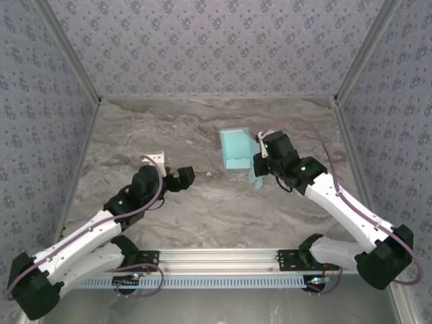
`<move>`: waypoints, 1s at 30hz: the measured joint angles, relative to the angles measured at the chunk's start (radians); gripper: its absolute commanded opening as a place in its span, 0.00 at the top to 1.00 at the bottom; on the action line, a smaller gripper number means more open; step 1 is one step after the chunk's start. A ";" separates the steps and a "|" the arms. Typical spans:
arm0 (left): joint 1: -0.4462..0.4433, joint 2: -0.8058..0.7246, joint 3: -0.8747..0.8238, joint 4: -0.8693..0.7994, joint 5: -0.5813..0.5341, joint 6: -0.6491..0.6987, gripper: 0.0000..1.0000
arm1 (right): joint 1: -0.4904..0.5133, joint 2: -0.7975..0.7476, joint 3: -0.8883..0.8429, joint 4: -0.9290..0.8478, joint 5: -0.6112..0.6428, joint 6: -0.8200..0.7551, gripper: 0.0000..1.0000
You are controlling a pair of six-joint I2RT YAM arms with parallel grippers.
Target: Fold the paper box
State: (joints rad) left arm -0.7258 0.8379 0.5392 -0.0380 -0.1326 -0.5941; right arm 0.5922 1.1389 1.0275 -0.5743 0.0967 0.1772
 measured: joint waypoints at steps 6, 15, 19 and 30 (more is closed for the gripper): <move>0.000 0.103 -0.013 0.146 0.189 0.182 0.01 | -0.048 -0.001 0.000 -0.031 -0.188 -0.290 0.98; 0.029 0.053 -0.051 0.165 0.286 0.298 0.00 | -0.090 -0.090 -0.013 -0.063 -0.367 -0.616 0.99; 0.058 0.036 -0.042 0.146 0.354 0.301 0.01 | -0.087 -0.114 -0.015 -0.105 -0.429 -0.790 0.99; 0.059 0.168 0.045 0.102 0.592 0.224 0.01 | -0.042 -0.067 -0.013 -0.179 -0.439 -0.993 1.00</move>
State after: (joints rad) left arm -0.6666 1.0058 0.5846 0.0639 0.4599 -0.3702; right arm 0.5503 1.0721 1.0145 -0.7528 -0.3420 -0.8158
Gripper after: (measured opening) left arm 0.994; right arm 0.065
